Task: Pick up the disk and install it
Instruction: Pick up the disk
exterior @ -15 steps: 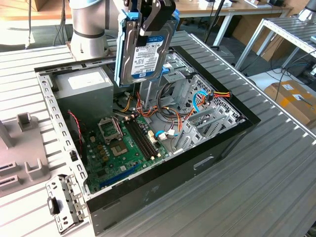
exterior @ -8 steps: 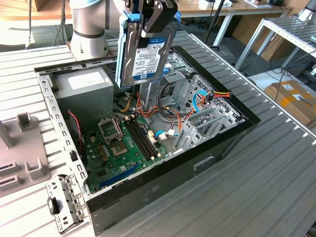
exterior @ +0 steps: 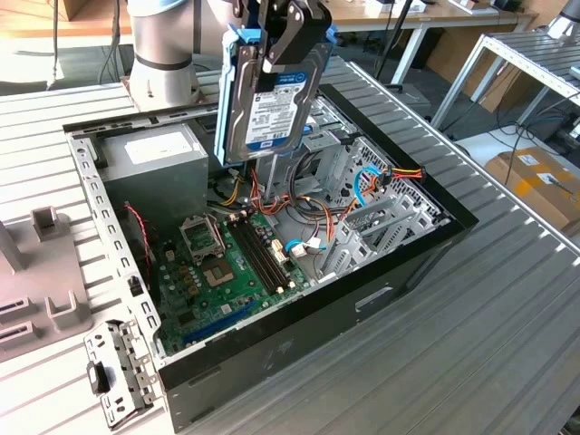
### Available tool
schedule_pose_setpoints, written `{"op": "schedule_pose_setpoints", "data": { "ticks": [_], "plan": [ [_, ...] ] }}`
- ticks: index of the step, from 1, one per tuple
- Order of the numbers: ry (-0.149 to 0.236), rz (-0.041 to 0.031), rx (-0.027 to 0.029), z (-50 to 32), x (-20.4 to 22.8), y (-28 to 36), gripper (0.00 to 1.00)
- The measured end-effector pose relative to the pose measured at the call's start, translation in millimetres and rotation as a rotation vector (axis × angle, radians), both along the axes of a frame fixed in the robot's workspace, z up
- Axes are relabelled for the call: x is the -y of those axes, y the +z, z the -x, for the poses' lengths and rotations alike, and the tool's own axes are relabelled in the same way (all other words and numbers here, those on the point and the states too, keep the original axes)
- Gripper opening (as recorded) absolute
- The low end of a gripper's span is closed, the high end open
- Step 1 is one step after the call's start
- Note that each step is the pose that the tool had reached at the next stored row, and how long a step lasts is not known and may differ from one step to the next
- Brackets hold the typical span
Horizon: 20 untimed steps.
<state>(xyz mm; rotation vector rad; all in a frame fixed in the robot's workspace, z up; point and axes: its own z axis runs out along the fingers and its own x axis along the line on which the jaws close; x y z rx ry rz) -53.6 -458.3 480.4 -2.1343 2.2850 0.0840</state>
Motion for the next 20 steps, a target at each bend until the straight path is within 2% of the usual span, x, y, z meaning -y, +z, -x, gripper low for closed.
{"op": "schedule_pose_setpoints", "data": {
  "ticks": [4,16,20],
  "plan": [
    [0.0,0.0,0.0,0.0,4.0,-0.1,0.36],
    [0.0,0.0,0.0,0.0,11.2,-0.1,0.36],
    [0.0,0.0,0.0,0.0,15.3,-0.2,0.36]
  ]
}}
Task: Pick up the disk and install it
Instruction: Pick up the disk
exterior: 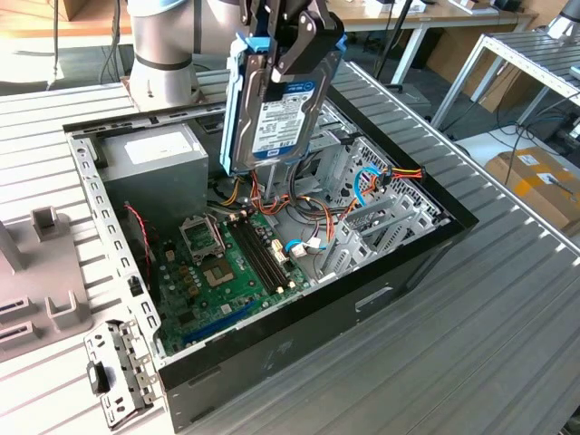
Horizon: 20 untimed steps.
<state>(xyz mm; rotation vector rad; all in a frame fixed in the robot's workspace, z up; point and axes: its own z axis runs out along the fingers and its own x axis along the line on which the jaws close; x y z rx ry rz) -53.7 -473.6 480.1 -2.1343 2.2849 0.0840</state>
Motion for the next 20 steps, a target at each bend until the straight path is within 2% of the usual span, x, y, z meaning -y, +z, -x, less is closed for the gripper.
{"op": "schedule_pose_setpoints", "data": {
  "ticks": [20],
  "plan": [
    [0.0,0.0,0.0,0.0,12.9,-0.3,0.36]
  ]
}}
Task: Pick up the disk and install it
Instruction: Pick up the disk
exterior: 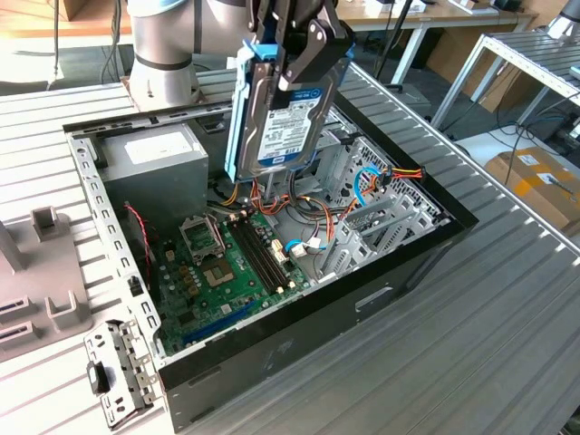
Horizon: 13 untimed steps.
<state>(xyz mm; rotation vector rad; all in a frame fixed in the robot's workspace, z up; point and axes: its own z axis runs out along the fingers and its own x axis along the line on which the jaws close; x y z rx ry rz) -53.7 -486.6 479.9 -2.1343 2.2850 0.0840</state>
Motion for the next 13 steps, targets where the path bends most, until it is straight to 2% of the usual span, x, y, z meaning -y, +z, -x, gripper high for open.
{"op": "schedule_pose_setpoints", "data": {
  "ticks": [7,9,10,11,13],
  "plan": [
    [0.0,0.0,0.0,0.0,4.5,-0.1,0.36],
    [0.0,0.0,0.0,0.0,11.7,-0.3,0.36],
    [0.0,0.0001,0.0,0.0,18.8,-0.5,0.36],
    [0.0,0.0,0.0,0.0,22.5,-0.5,0.36],
    [0.0,0.0,0.0,0.0,25.2,-0.6,0.36]
  ]
}}
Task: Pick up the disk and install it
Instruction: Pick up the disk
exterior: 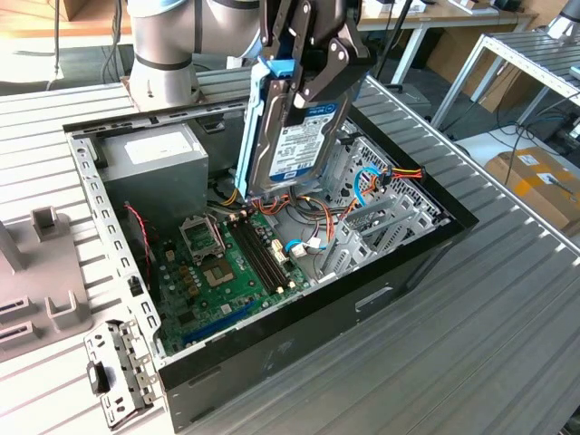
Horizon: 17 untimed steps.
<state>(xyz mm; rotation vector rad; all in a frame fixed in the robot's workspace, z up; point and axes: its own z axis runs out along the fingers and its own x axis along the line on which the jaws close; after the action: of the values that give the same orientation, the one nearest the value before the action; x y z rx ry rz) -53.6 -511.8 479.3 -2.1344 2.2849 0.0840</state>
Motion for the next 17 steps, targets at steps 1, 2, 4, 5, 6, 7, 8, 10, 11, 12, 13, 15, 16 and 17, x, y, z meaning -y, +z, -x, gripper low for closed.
{"op": "schedule_pose_setpoints", "data": {
  "ticks": [1,2,4,5,6,7,8,10,11,12,13,15,16,17],
  "plan": [
    [0.0,0.0,-0.0001,0.0,0.7,0.0,0.36],
    [0.0,0.0,0.0,0.0,1.5,0.0,0.36],
    [0.0,0.0,0.0,0.0,3.1,0.0,0.36],
    [0.0,0.0,-0.0001,0.0,3.7,0.0,0.36],
    [0.0,0.0,-0.0001,0.0,4.8,-0.1,0.36],
    [0.0,0.0,0.0,0.0,5.9,-0.1,0.36],
    [0.0,0.0,0.0,0.0,6.6,-0.1,0.36],
    [0.0,0.0,0.0,0.0,8.9,-0.1,0.36],
    [0.0,0.0001,-0.0001,0.0,10.5,-0.1,0.36],
    [0.0,0.0,0.0,0.0,11.6,-0.2,0.36],
    [0.0,0.0,-0.0001,0.0,12.5,-0.2,0.36],
    [0.0,-0.0001,0.0,0.0,14.1,-0.3,0.36],
    [0.0,0.0,0.0,0.0,14.8,-0.3,0.36],
    [0.0,0.0,-0.0001,0.0,15.9,-0.3,0.36]
  ]
}}
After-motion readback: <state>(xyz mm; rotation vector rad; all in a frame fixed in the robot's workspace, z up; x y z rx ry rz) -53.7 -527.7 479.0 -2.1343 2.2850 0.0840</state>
